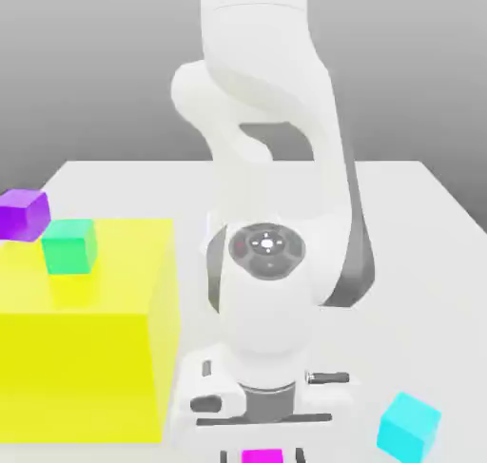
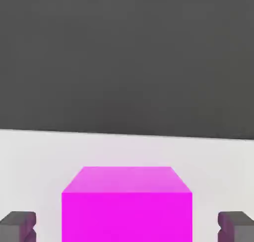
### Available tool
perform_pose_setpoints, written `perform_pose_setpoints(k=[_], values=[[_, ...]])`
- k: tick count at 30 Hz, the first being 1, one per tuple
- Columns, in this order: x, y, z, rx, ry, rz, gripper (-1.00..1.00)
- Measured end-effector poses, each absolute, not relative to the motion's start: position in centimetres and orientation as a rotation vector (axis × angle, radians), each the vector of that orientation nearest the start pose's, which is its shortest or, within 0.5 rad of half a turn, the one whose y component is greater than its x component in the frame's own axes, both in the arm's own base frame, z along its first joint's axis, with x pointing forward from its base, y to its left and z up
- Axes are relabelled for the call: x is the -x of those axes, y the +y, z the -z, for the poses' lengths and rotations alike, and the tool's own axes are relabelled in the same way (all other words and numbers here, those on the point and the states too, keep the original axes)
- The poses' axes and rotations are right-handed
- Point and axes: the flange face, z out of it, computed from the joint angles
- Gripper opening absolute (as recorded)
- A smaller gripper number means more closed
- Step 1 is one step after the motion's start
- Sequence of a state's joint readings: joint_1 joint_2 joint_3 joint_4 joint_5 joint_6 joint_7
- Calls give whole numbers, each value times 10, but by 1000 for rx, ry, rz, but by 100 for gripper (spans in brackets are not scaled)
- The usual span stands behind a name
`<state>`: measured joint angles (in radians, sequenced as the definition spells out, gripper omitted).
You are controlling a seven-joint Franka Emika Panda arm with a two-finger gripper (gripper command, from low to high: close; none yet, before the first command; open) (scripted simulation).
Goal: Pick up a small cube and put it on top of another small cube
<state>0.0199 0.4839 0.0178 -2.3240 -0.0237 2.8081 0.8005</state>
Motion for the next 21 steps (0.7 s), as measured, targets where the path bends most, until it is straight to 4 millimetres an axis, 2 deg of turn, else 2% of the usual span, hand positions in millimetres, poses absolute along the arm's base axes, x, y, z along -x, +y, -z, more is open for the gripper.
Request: perform_pose_setpoints(k=[3, 5, 10, 15, 16, 19, 21], values=[[-511, 21, -127, 2927, 1139, 0, -100], [-512, 21, -140, 2927, 1140, 0, -100], [-511, 16, -202, 2909, 1195, 21, -100], [-504, -10, -271, 2833, 1428, 114, -100], [-501, -22, -285, 2803, 1501, 131, -100], [-484, -82, -326, 2620, 1823, 130, -100], [-468, -113, -353, 2479, 2011, 113, -100]])
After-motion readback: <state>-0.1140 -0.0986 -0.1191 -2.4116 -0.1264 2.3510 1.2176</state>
